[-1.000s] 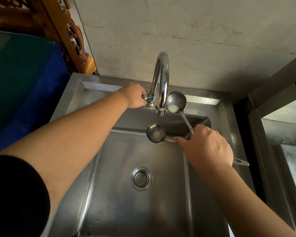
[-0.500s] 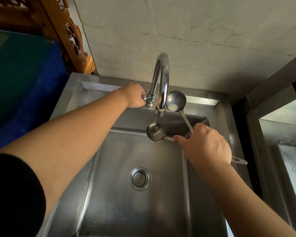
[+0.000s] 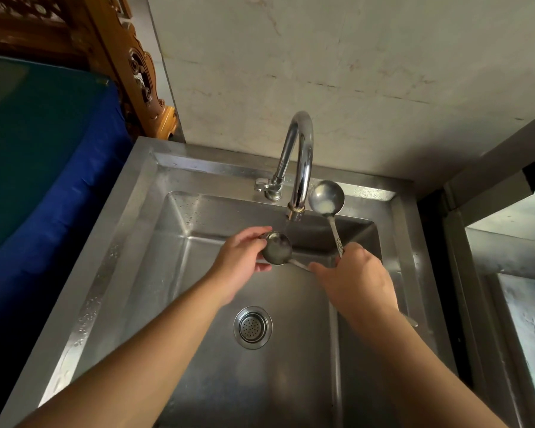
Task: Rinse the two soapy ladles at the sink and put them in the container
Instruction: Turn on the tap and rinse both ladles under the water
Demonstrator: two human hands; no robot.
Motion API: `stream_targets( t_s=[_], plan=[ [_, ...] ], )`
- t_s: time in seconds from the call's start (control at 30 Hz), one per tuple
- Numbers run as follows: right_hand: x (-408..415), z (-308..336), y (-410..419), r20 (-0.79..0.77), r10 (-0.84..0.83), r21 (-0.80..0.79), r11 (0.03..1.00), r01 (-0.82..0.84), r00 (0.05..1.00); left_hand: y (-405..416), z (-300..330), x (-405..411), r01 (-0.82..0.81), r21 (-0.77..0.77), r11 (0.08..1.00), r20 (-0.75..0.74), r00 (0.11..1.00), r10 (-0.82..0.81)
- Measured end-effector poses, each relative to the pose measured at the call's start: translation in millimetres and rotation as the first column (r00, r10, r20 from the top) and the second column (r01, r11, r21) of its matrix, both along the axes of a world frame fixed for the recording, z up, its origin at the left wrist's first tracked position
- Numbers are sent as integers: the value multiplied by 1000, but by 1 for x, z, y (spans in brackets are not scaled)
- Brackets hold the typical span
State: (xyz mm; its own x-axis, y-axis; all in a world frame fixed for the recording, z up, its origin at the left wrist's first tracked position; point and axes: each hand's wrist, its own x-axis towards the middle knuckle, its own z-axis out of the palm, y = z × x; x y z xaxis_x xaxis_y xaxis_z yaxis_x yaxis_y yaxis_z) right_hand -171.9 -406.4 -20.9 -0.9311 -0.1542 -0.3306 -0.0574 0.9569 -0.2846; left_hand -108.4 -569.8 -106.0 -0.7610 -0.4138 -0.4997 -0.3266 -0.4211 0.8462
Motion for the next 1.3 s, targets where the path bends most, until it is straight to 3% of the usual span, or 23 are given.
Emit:
stream_targets(
  t_s=[0.13,0.37,0.53,0.77,0.97,1.03,1.13,1.3],
  plan=[
    [3,2,-2,42,-3,-34,999,4,999,-7,-1,-5,1,50,999,-27,1000,0],
    [-4,4,-3,214,-8,-198,979,52,977,-10,9,-25,39,-19,999,-81,996,-41],
    [-6,8,-4,248,-29,-252,963,93,968,-7,7,-29,128,-174,976,-53,989,-139],
    [4,6,-2,323,-69,-288,943,167,944,-1,4,-35,33,-322,946,-16,999,-40],
    [1,7,3,247,-78,-350,922,163,966,-6,2,-43,22,-616,787,-33,998,-55],
    [-3,7,5,248,-81,-356,919,169,965,-9,-1,-39,76,-534,842,-4,996,-92],
    [-5,7,5,287,-80,-345,921,181,955,-9,-4,-32,120,-175,977,-57,990,-131],
    [-1,3,1,365,-88,-323,922,215,927,-6,-11,-21,69,65,996,-89,994,-63]
  ],
)
